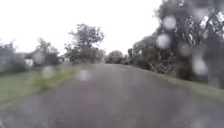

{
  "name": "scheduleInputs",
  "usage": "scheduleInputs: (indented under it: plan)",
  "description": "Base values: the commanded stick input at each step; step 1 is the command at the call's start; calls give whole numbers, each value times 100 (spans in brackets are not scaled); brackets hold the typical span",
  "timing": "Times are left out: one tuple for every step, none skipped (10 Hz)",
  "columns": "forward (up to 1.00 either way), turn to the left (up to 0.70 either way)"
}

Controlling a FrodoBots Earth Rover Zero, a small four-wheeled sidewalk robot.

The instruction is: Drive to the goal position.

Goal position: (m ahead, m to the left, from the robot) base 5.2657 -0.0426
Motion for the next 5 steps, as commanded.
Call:
scheduleInputs:
  plan:
    - [100, 0]
    - [100, 0]
    - [100, 0]
    - [100, 0]
    - [100, 0]
